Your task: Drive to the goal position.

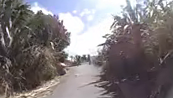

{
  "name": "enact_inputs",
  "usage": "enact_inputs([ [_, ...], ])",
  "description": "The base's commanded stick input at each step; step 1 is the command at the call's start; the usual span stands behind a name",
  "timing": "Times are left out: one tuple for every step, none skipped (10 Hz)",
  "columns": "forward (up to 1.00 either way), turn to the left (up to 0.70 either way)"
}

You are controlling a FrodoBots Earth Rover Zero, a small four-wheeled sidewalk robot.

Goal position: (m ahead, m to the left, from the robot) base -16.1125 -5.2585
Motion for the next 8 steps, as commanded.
enact_inputs([
  [0.7,0.0],
  [0.7,0.0],
  [0.7,0.0],
  [0.7,0.0],
  [0.7,0.0],
  [0.7,0.0],
  [0.3,0.1],
  [0.3,0.31],
])
